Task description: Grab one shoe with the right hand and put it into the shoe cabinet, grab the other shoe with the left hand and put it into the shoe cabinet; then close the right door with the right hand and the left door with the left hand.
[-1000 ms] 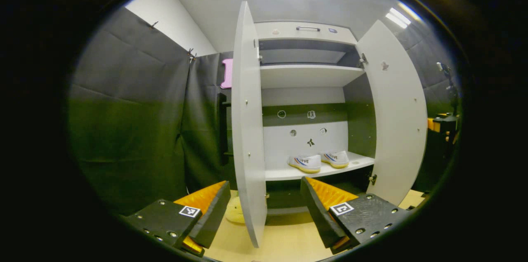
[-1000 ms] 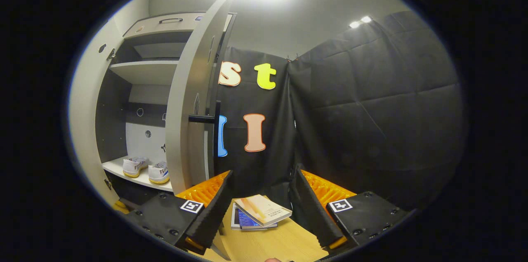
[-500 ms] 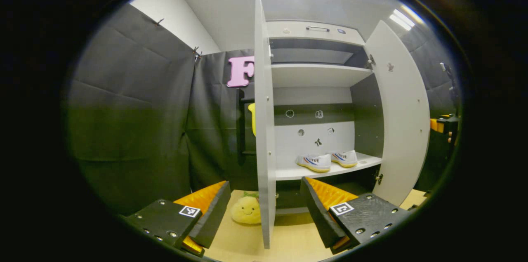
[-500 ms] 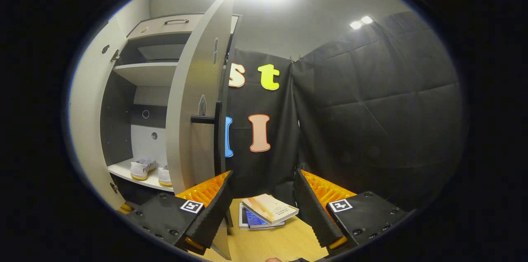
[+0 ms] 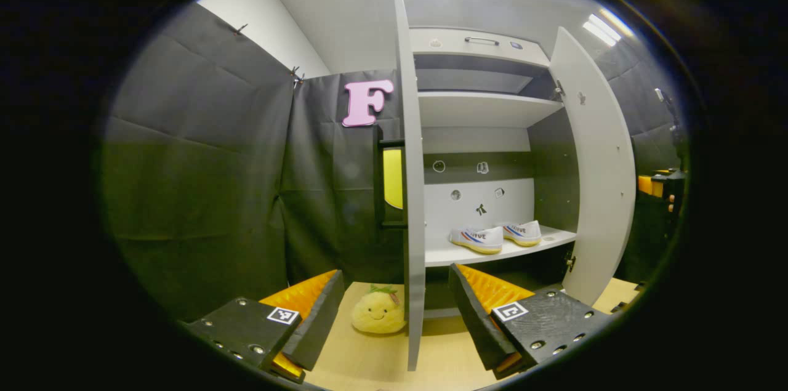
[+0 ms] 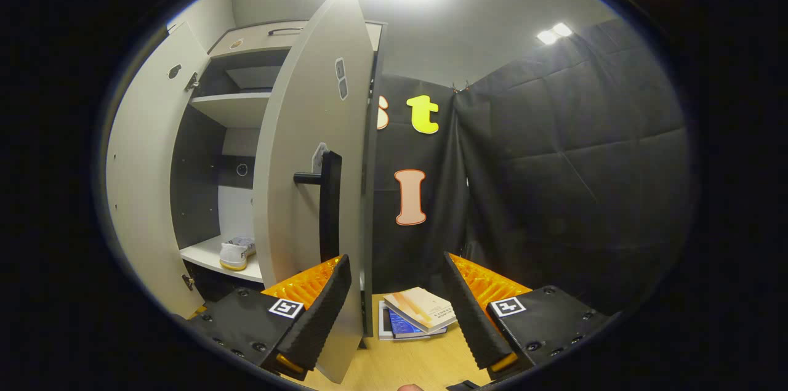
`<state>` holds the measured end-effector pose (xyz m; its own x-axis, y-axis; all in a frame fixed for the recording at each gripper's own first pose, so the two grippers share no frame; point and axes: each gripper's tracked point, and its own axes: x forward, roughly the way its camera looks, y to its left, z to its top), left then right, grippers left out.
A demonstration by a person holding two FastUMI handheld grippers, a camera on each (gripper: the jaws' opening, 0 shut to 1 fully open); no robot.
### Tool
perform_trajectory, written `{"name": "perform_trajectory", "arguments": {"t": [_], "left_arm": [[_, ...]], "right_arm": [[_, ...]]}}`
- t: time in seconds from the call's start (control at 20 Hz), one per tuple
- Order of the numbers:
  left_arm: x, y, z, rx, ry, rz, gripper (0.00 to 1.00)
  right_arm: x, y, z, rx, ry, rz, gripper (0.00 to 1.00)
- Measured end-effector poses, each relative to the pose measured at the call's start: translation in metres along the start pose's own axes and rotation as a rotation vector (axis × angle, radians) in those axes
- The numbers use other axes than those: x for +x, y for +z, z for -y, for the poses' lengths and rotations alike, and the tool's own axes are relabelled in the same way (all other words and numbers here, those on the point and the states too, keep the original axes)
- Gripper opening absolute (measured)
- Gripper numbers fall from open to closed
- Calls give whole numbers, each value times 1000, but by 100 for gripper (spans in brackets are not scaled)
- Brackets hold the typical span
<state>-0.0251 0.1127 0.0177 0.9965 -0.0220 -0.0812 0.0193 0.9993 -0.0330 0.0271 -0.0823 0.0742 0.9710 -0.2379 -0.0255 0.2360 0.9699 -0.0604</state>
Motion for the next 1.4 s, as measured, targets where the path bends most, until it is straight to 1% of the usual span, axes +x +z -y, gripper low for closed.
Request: {"name": "perform_trajectory", "arguments": {"t": [0.35,0.4,0.45,0.5,0.65,0.7,0.75,0.8,0.85,0.95,1.0,1.1,1.25,1.4], "left_arm": [[-6,5,-31,2,48,6,100],[-6,5,-36,3,58,8,100],[-5,7,-41,5,68,10,100],[-4,8,-48,9,82,9,100],[2,13,-66,26,125,10,98],[7,15,-72,32,142,7,100],[11,16,-79,39,160,5,100],[15,17,-86,44,174,4,98],[19,19,-92,46,187,4,100],[32,22,-100,39,205,4,100],[39,21,-104,34,211,0,100],[52,20,-107,26,219,-9,100],[65,22,-107,3,212,-14,100],[73,26,-95,-9,189,4,100]], "right_arm": [[7,4,-57,32,120,2,92],[8,6,-63,32,132,7,95],[8,7,-68,28,142,10,93],[8,8,-71,22,149,12,96],[4,6,-82,17,183,9,96],[2,4,-87,18,207,3,96],[-1,2,-91,16,231,-3,96],[-5,-1,-94,11,249,-7,96],[-7,-3,-96,5,261,-11,96],[-13,-10,-98,-12,276,-20,94],[-15,-13,-98,-19,283,-28,96],[-20,-21,-97,-31,288,-48,96],[-25,-30,-90,-37,280,-70,96],[-27,-38,-77,-45,265,-93,96]]}}
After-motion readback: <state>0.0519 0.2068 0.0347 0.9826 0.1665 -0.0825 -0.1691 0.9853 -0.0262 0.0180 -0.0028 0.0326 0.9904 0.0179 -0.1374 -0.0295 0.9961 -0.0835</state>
